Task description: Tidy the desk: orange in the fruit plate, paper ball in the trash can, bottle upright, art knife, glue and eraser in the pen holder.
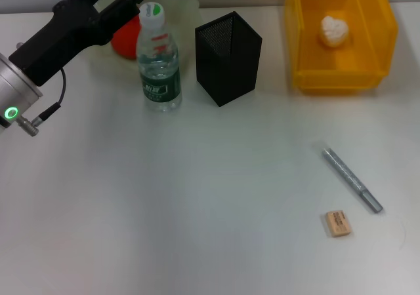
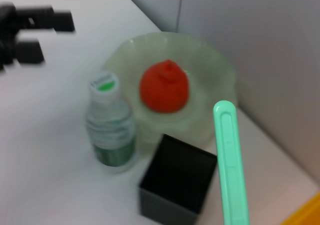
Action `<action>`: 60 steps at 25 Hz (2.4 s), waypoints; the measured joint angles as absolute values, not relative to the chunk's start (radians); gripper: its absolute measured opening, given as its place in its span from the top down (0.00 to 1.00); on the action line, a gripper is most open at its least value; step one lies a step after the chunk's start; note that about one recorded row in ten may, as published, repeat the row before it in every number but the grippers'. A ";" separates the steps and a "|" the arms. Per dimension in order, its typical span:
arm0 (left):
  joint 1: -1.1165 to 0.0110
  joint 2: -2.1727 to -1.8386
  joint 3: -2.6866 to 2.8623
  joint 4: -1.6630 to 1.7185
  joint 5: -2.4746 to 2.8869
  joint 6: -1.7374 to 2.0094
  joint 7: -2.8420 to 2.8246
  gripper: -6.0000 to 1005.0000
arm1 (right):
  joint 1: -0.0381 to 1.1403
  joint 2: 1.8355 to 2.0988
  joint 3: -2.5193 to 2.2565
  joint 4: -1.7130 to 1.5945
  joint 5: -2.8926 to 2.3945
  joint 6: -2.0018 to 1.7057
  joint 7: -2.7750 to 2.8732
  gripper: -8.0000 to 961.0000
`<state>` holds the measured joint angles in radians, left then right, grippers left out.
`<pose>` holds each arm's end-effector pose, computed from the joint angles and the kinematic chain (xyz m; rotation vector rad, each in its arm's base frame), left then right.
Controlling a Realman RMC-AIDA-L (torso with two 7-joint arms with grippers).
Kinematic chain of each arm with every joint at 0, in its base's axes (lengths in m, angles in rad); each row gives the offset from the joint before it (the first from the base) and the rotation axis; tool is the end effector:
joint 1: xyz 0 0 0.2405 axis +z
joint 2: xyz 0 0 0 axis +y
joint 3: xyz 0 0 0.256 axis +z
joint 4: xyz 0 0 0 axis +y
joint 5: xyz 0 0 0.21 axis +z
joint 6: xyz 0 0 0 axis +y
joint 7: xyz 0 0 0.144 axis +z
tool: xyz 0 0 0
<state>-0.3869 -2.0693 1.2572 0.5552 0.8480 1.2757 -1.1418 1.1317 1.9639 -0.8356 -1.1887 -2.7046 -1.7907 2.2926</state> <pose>-0.2410 0.3485 0.0094 -2.1043 -0.6528 -1.2695 0.0633 0.4349 0.1042 -2.6553 0.5867 -0.2998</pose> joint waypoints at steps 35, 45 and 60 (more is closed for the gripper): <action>-0.402 -2.072 1.284 0.540 0.848 1.287 -1.141 0.23 | 1.111 1.985 -1.240 -1.297 -2.920 -1.470 2.235 0.81; -0.393 -2.072 1.280 0.532 0.843 1.294 -1.141 0.23 | 1.081 2.005 -1.338 -1.330 -2.923 -1.439 2.054 0.81; -0.387 -2.068 1.115 0.505 0.839 1.273 -1.094 0.23 | 1.012 2.026 -1.408 -1.361 -2.924 -1.385 1.915 0.81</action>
